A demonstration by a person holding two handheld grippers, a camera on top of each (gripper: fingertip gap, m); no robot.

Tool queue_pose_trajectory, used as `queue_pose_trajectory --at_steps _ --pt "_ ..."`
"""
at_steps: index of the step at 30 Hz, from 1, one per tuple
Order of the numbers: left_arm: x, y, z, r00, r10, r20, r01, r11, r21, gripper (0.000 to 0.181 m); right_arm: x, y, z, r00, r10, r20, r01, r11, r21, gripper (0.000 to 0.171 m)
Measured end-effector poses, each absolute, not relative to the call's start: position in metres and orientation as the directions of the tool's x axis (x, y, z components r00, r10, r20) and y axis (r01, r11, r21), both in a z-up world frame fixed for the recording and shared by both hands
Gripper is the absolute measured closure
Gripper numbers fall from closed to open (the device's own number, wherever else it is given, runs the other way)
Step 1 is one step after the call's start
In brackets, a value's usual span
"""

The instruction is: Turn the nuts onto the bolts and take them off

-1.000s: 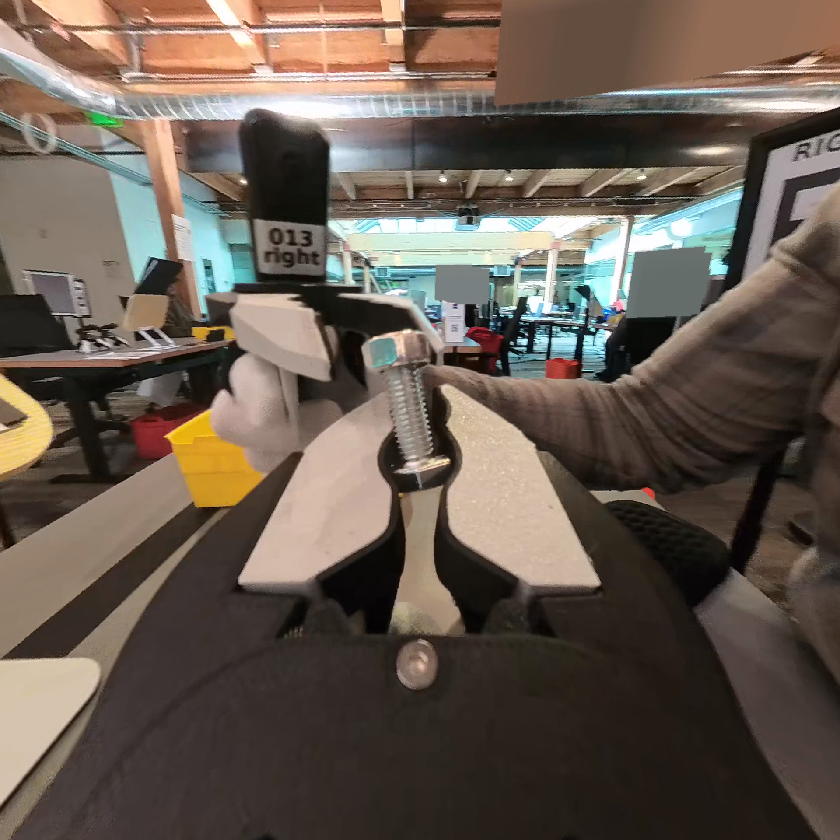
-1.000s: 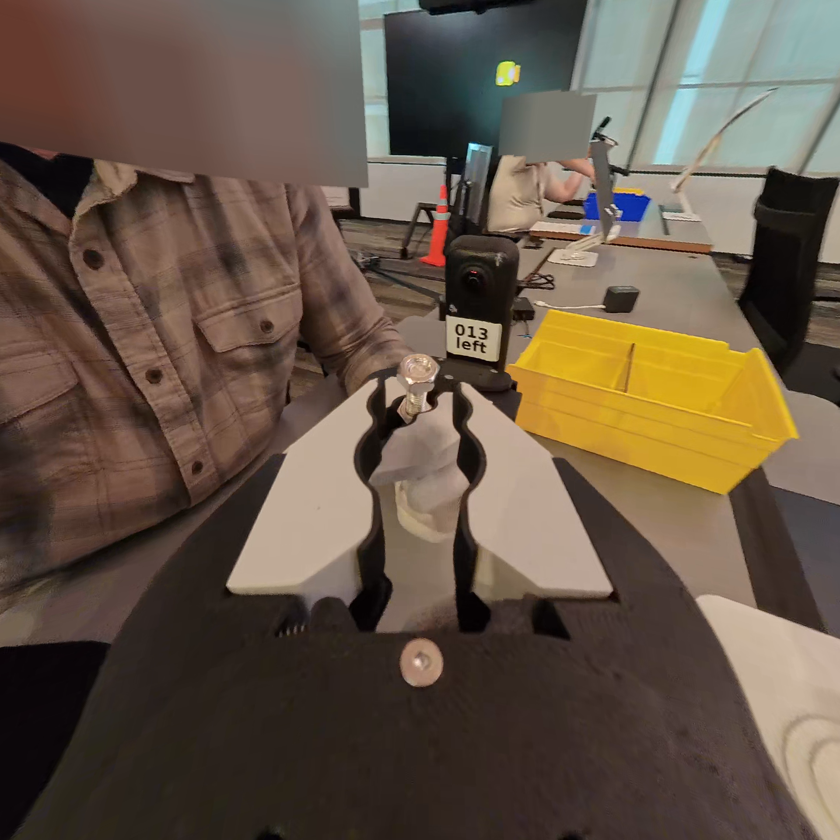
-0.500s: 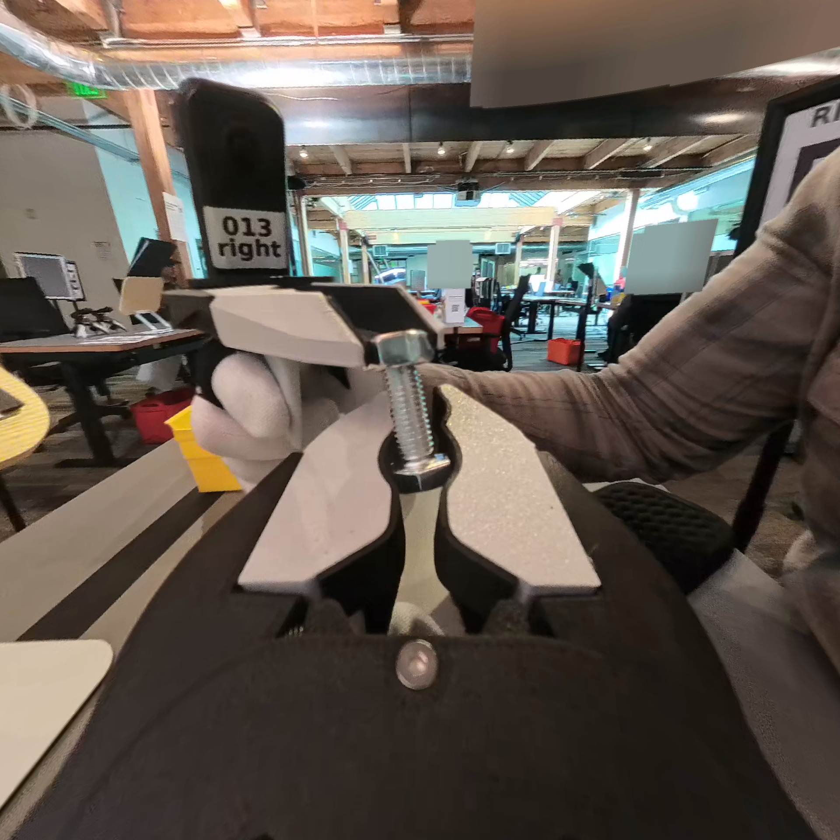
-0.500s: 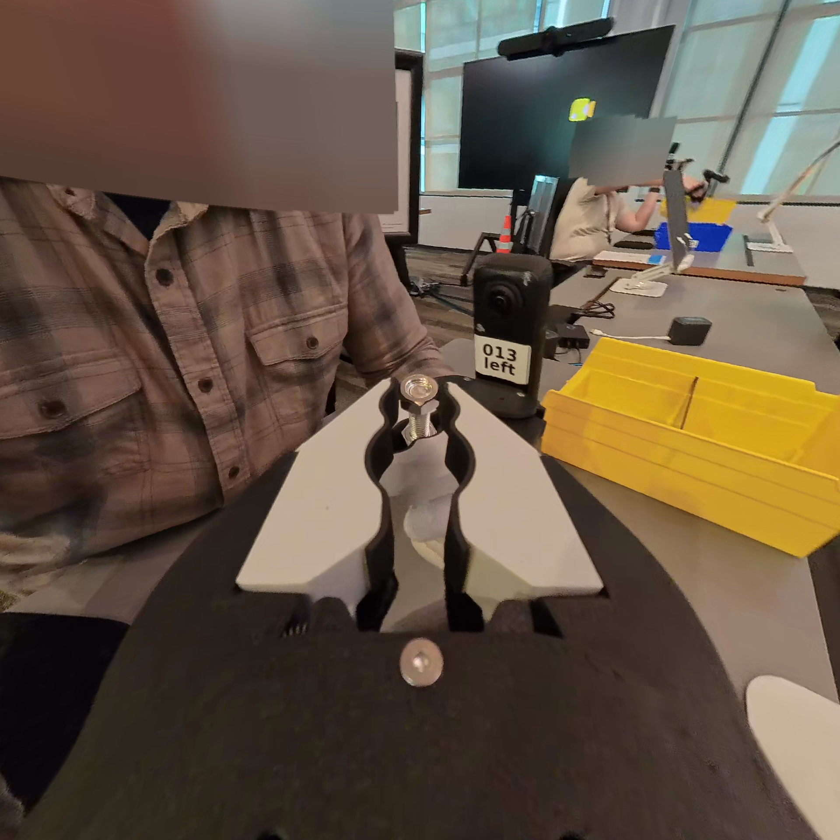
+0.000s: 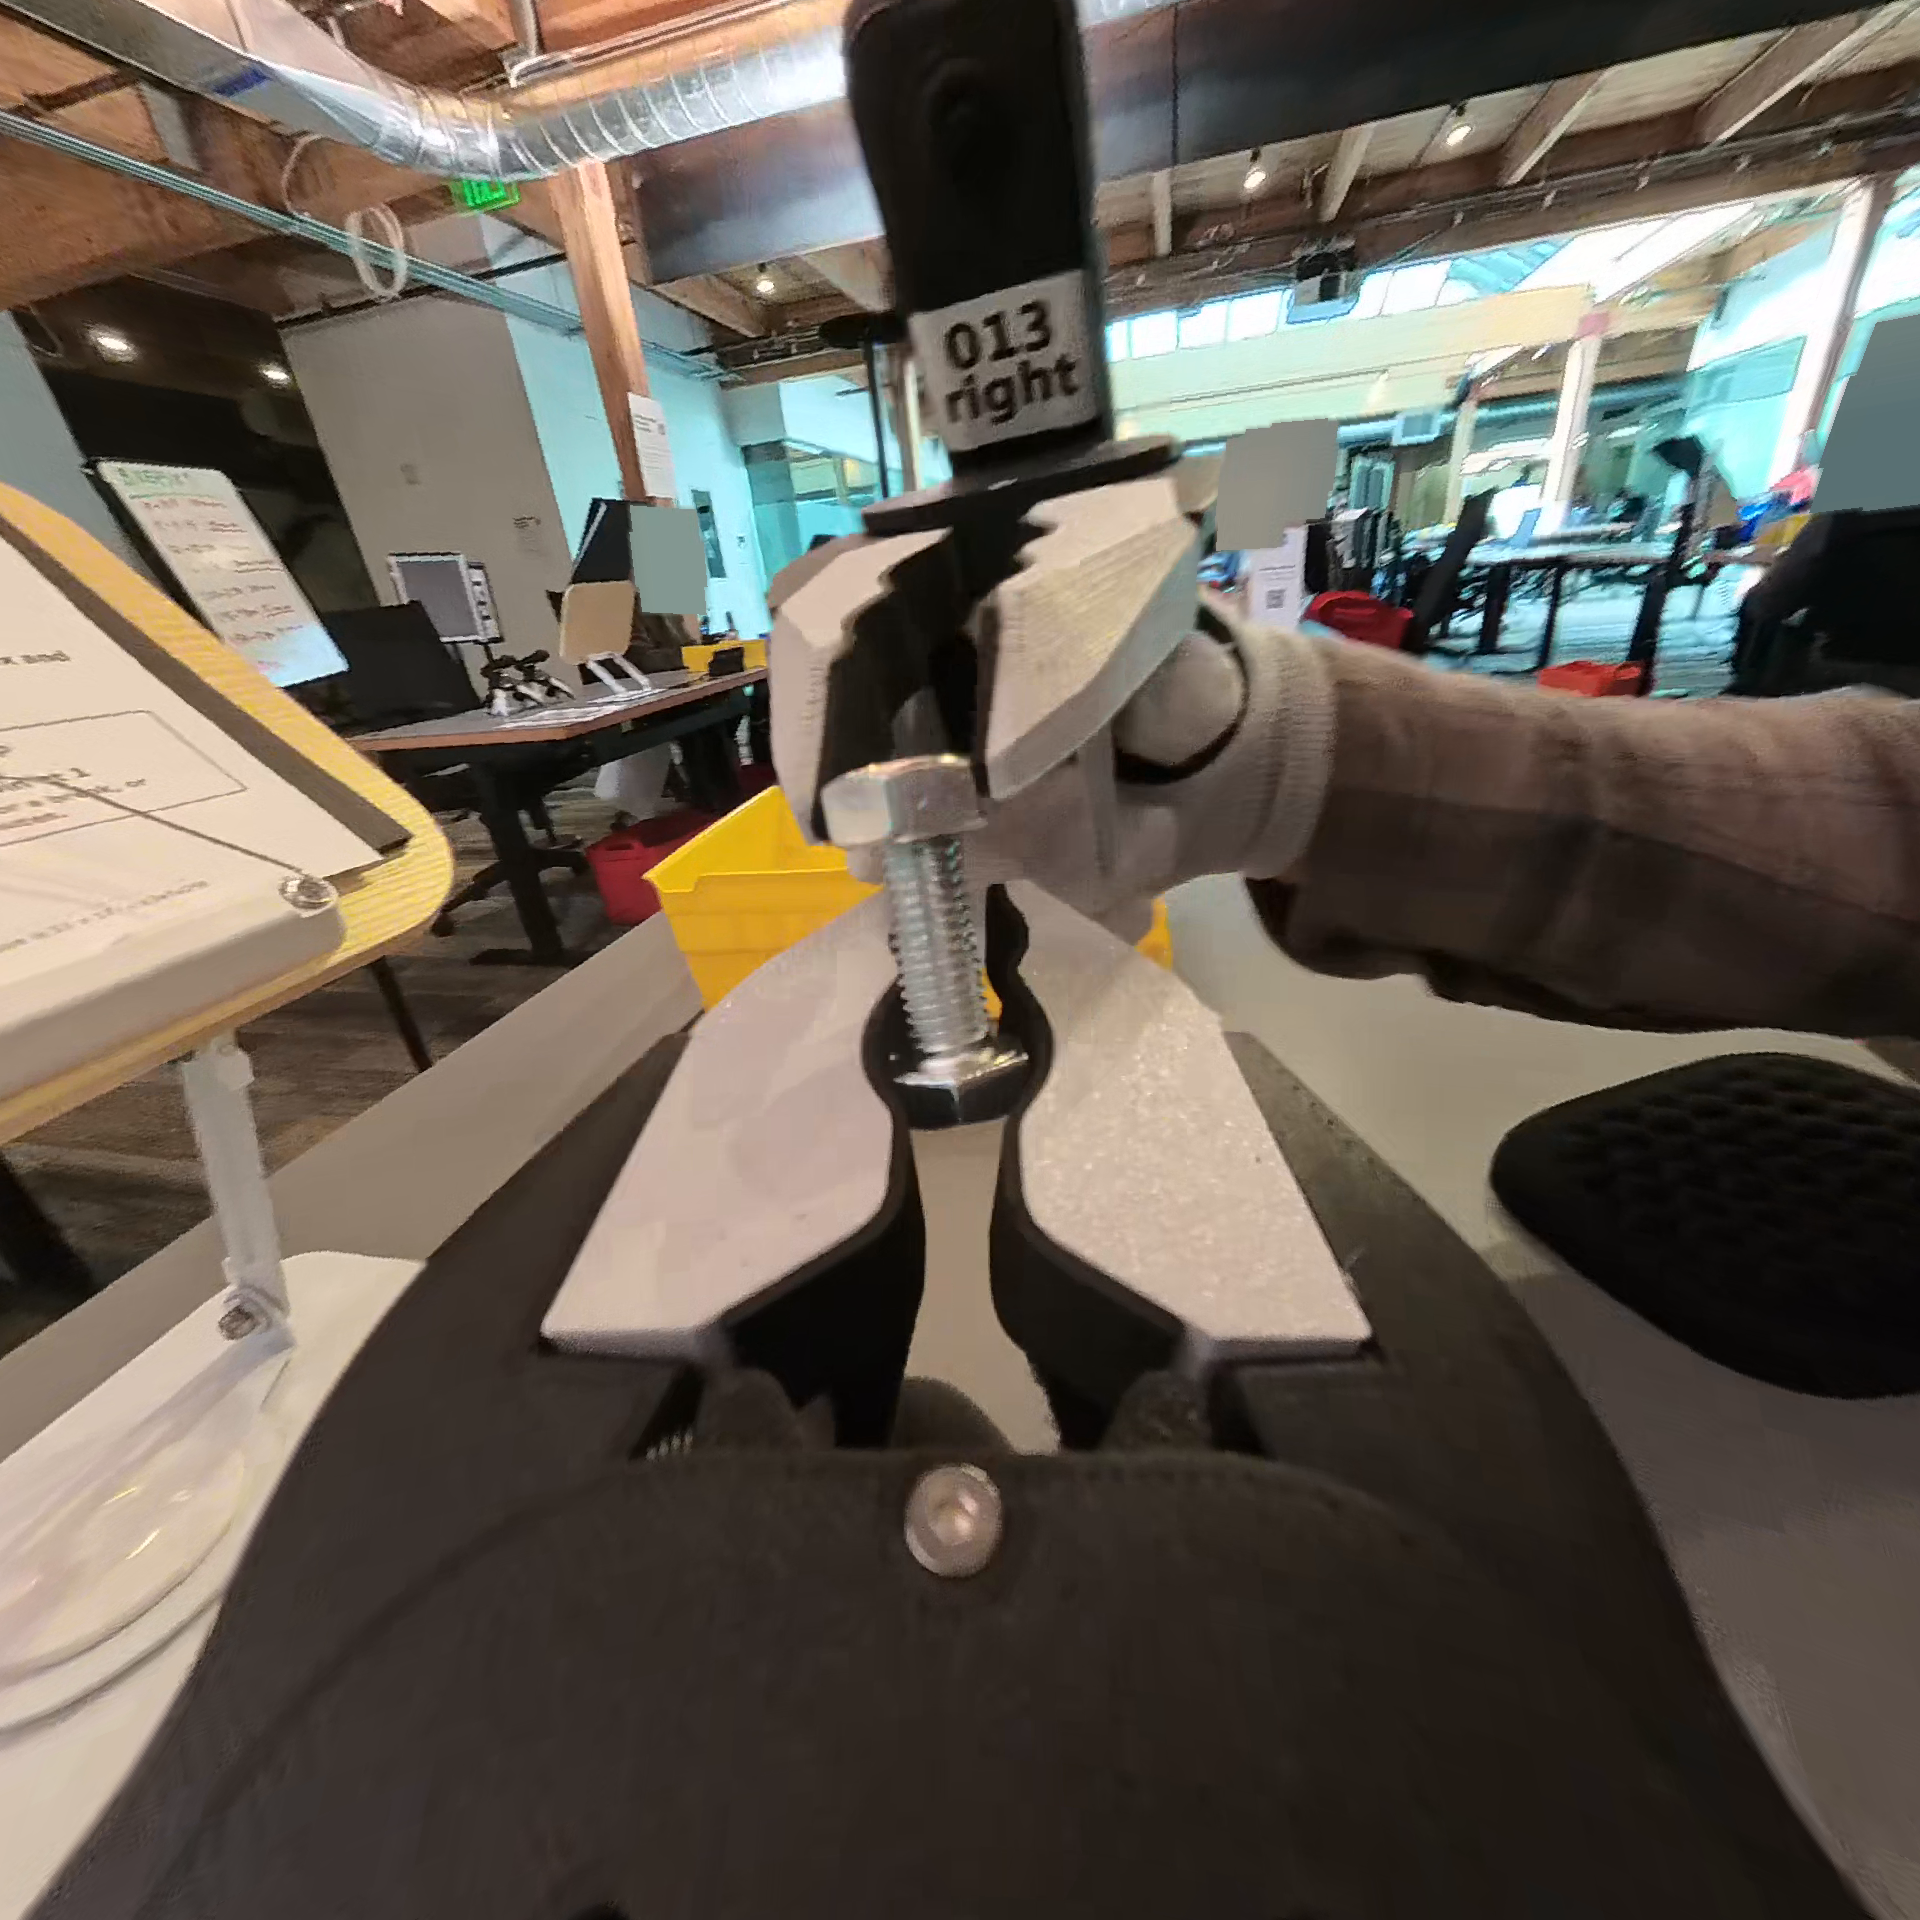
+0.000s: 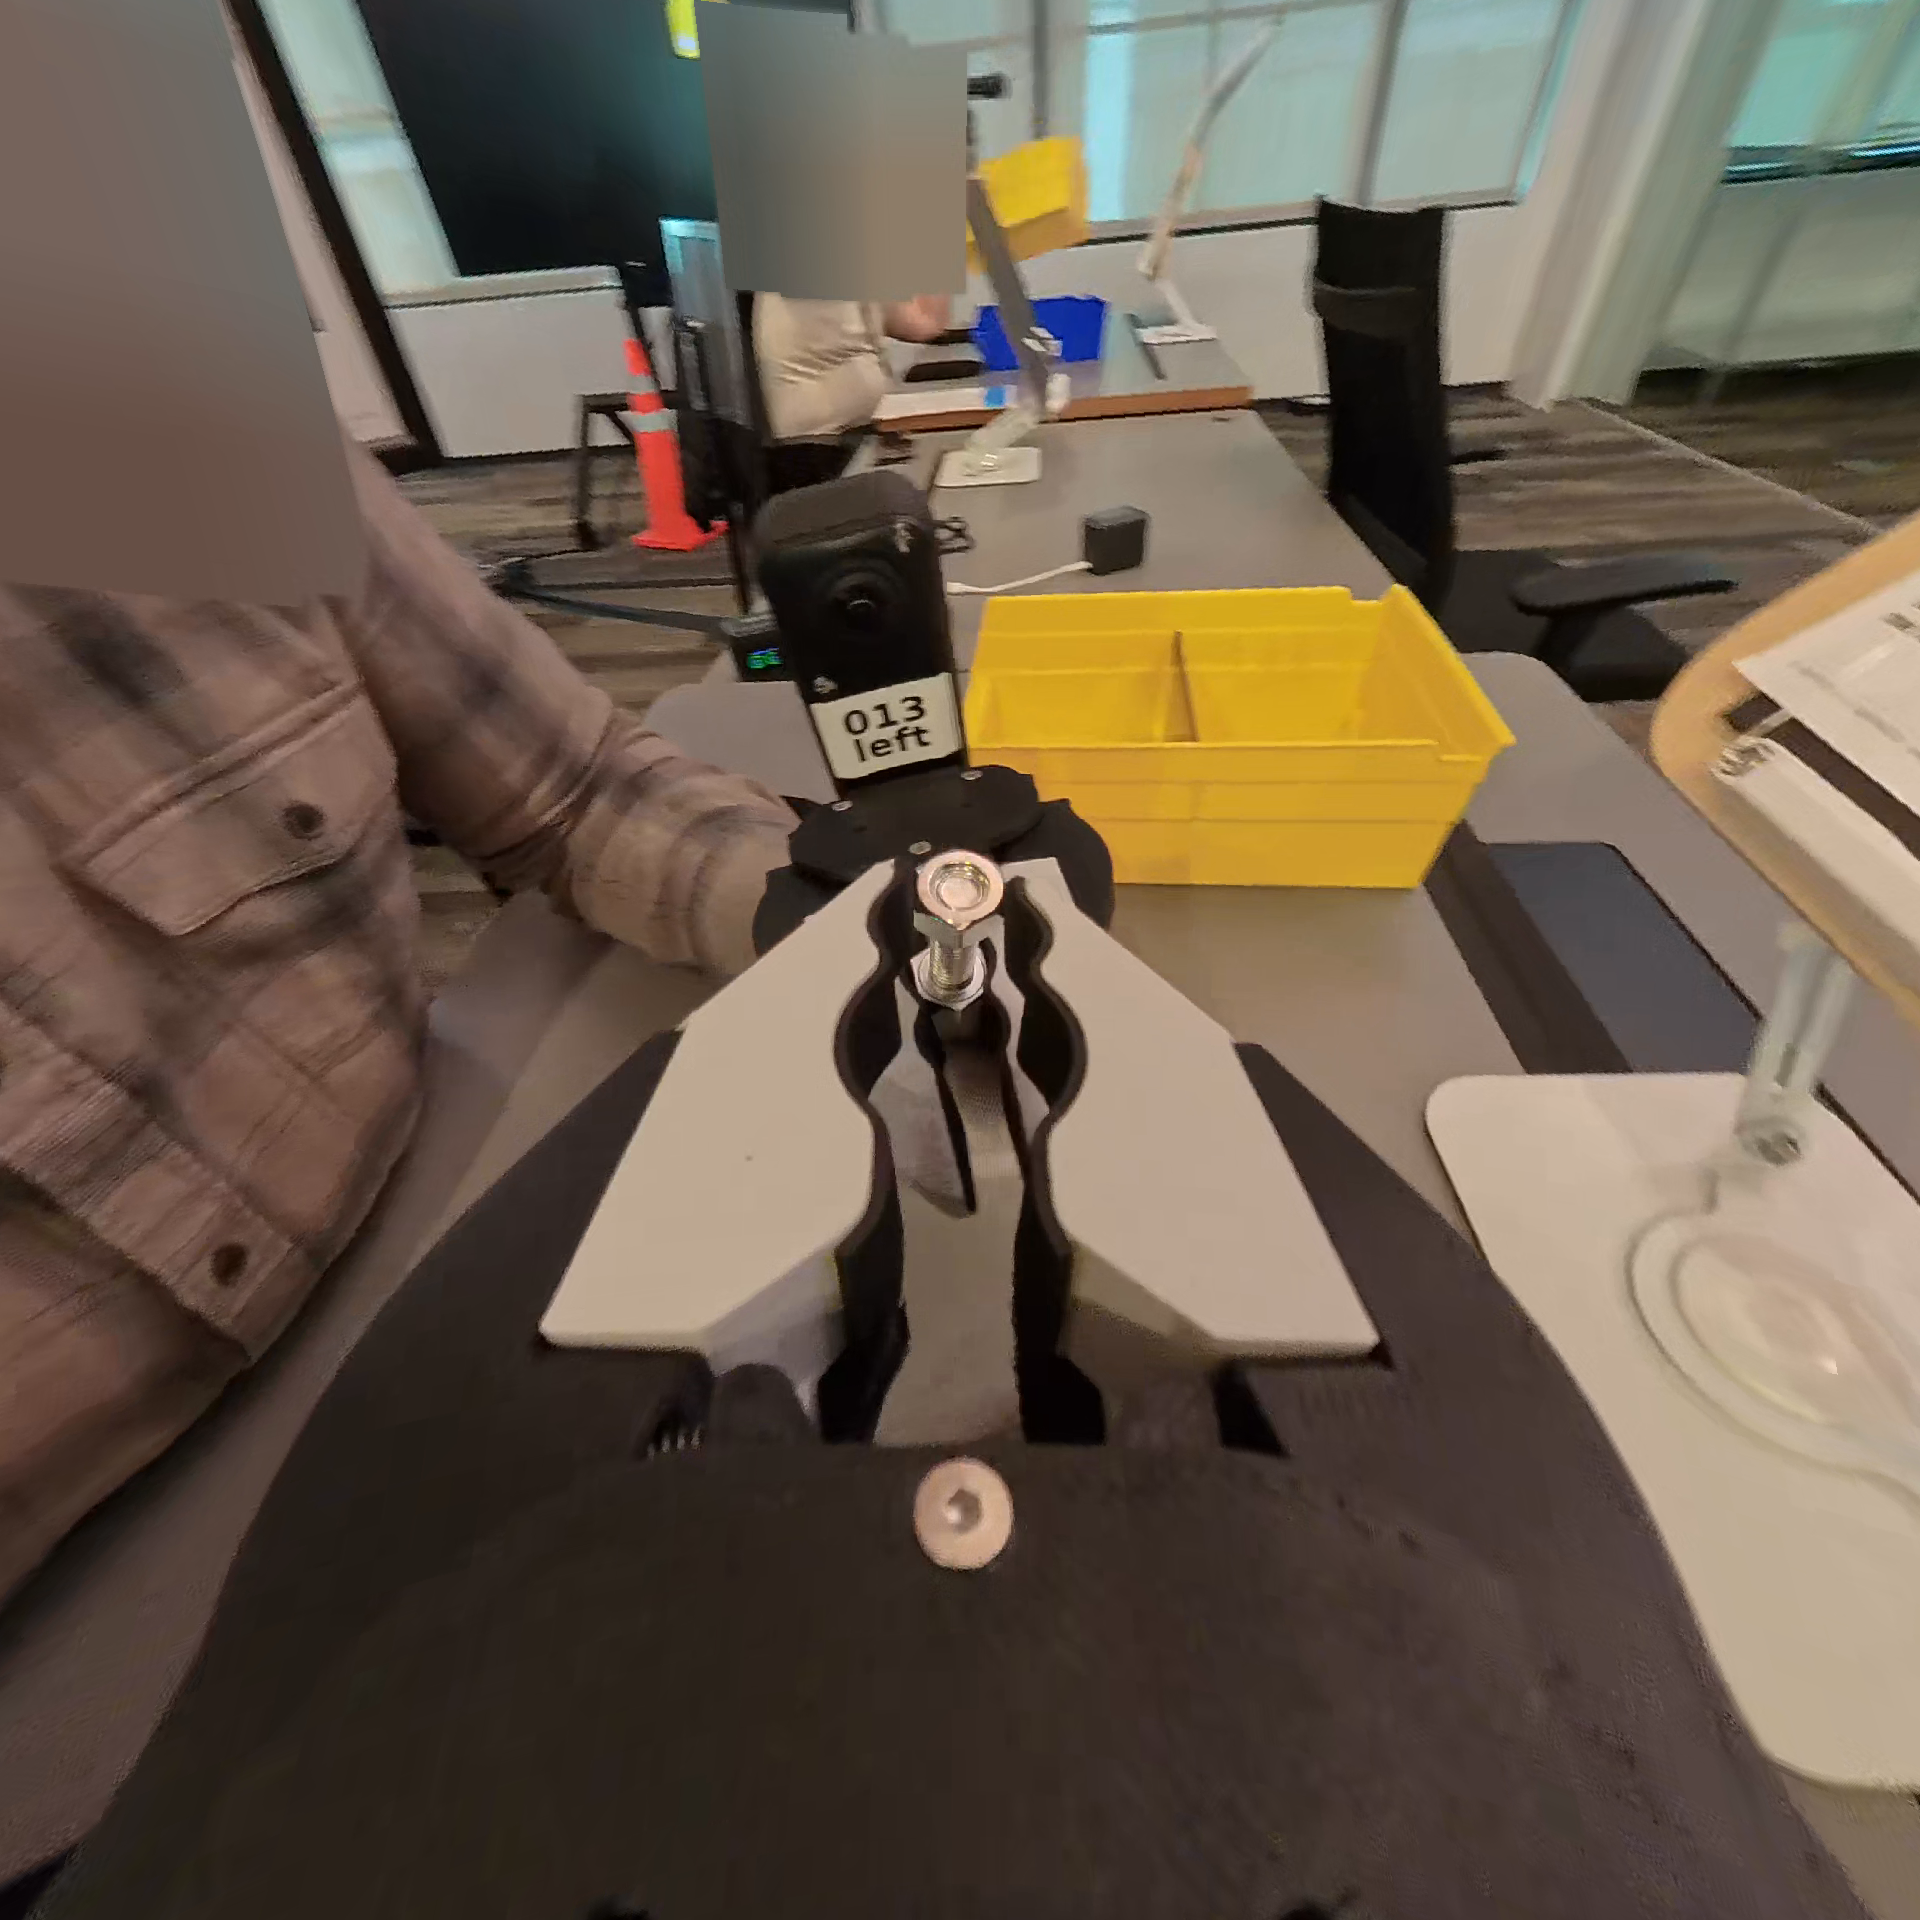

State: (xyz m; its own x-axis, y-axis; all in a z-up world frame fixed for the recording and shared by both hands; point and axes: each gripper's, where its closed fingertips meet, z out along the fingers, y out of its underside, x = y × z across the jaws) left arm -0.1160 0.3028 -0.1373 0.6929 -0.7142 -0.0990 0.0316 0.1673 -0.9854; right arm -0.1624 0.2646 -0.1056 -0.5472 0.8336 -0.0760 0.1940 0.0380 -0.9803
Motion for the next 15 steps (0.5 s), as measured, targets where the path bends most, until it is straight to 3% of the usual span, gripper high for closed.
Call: queue_pose_trajectory --at_steps 7,15 --pt "-0.124 0.316 -0.145 0.770 -0.627 -0.115 -0.016 0.161 -0.987 0.171 -0.169 0.272 -0.112 -0.236 0.970 -0.064 0.238 -0.006 -0.971 0.156" --pt "-0.131 0.327 -0.154 0.843 -0.531 -0.091 -0.026 0.129 -0.991 0.172 -0.173 0.283 -0.117 0.184 0.982 -0.053 0.123 -0.076 -0.989 0.156"
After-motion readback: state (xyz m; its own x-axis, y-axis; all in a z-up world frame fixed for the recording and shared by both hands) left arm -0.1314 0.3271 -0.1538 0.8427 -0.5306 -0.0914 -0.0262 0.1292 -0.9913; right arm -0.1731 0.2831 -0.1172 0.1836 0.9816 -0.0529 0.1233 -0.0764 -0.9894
